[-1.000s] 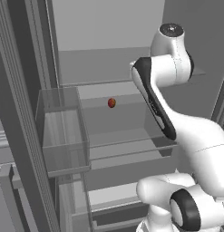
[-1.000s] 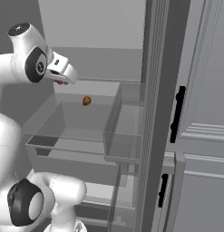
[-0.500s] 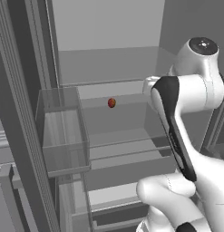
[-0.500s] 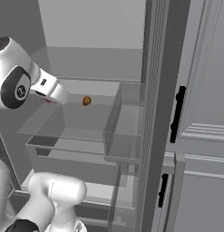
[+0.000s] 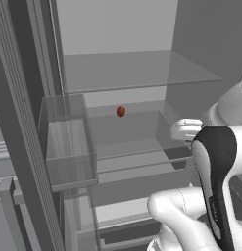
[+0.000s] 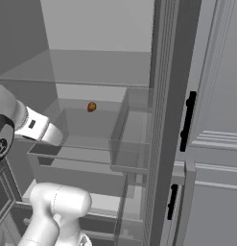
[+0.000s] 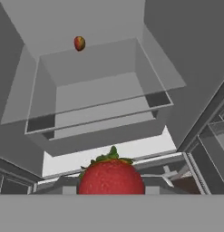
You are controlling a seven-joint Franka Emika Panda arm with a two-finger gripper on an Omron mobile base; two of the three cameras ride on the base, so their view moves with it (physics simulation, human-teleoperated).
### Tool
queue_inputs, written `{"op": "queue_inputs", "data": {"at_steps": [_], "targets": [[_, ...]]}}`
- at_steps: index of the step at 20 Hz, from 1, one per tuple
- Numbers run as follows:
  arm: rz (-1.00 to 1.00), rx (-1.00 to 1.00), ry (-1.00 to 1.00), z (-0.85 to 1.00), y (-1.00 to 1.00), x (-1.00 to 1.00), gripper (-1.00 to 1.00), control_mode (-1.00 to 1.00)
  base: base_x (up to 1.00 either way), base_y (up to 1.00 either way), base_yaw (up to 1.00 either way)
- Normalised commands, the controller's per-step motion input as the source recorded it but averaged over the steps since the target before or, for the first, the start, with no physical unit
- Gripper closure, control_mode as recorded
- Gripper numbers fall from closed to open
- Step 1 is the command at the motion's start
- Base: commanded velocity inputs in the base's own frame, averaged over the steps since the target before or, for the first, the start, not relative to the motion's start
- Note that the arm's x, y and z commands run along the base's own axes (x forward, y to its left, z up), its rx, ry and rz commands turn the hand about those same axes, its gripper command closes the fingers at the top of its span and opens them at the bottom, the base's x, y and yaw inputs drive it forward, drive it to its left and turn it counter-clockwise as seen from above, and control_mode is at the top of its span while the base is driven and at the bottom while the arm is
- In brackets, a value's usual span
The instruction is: Take the strawberry from the fridge and place it on top of the pancake, located on the dining counter.
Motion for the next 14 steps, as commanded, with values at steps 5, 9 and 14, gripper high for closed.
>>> {"op": "queue_inputs", "data": {"at_steps": [5, 9, 14], "targets": [[0.13, 0.00, 0.07, -0.30, 0.04, -0.20, 1.00, -1.00, 0.00, 0.00, 0.00], [0.00, -0.11, 0.23, -0.24, 0.04, 0.06, 1.00, -1.00, 0.00, 0.00, 0.00], [-0.05, -0.08, 0.09, -0.28, 0.00, 0.00, 1.00, -1.00, 0.00, 0.00, 0.00]]}}
